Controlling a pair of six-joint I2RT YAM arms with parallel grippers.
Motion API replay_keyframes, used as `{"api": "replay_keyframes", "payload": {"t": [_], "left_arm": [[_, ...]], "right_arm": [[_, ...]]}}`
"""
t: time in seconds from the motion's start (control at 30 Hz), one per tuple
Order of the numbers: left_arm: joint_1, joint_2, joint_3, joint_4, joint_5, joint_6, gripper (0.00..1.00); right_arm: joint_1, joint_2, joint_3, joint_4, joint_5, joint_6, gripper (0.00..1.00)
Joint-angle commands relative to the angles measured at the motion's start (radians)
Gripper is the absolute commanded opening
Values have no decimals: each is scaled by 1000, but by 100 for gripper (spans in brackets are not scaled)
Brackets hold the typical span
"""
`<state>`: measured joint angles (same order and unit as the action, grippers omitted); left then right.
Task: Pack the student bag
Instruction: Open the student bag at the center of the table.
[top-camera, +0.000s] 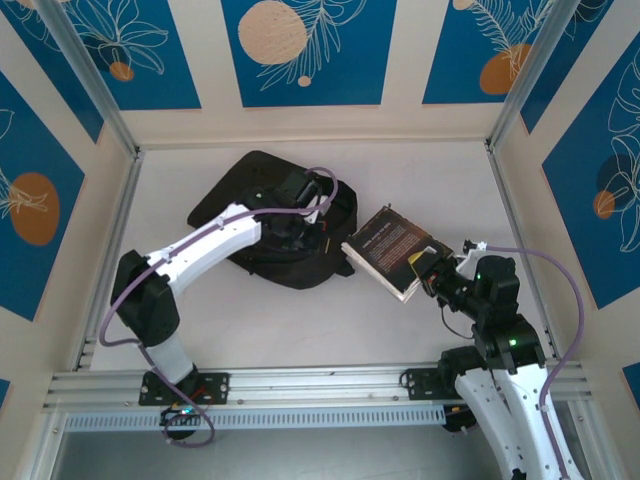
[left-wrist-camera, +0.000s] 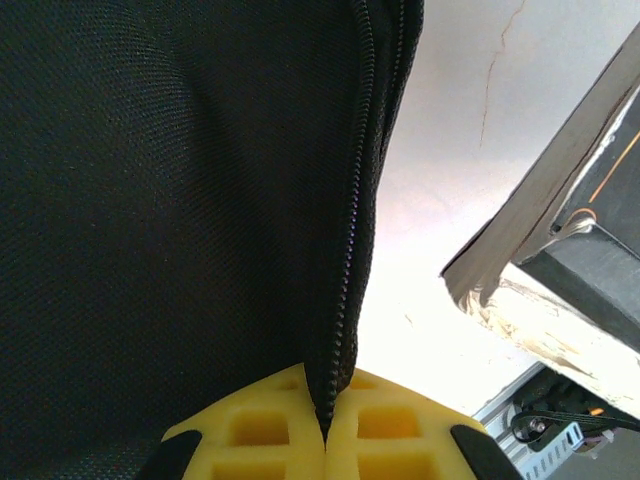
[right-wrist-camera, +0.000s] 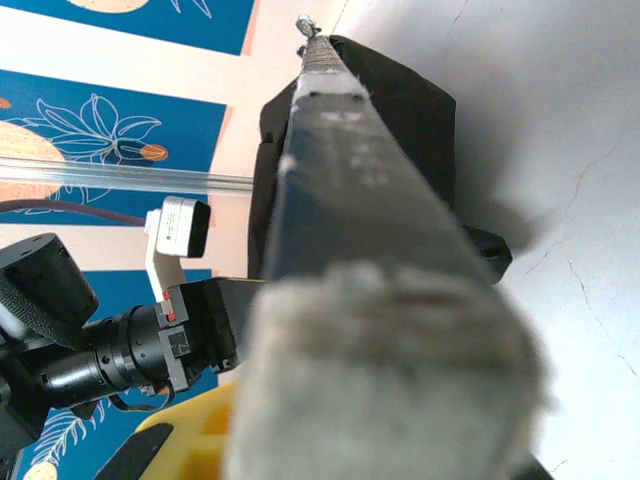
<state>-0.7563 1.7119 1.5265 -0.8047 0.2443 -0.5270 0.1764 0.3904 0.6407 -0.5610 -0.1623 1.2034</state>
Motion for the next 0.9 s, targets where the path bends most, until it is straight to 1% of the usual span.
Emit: {"api": "replay_keyframes", "payload": {"t": [0.0,0.17,0.27,0.5,0.63,0.67,0.73,0.8,0.83,0.87], "left_arm": [[0,8,3,71,103,-39,3],[1,32,-22,110,138,-66,7],[0,43,-19,114,136,-65,9],[0,62,-8,107,130,-56,9],[0,66,-5,106,128,-56,13],[1,66,-2,105,126,-54,16],[2,66,0,102,124,-53,18],[2,65,0,101,120,-53,15],[2,65,0,102,121,-52,12],[4,63,-2,103,122,-53,5]], "right_arm": [[-3,-7,-3,68,-32,-15,0],[-5,-7,-14,68,-34,-18,0],[-5,-5,-22,68,-37,-13,0],[-6,-6,-32,62,-39,-15,0],[-6,-6,-33,62,-40,-13,0],[-6,-6,-34,61,-42,-13,0],[-8,-7,-34,59,-45,-12,0],[-9,-6,-35,59,-46,-10,0],[-8,-7,-36,58,-48,-10,0],[-9,-6,-36,56,-49,-8,0]]}}
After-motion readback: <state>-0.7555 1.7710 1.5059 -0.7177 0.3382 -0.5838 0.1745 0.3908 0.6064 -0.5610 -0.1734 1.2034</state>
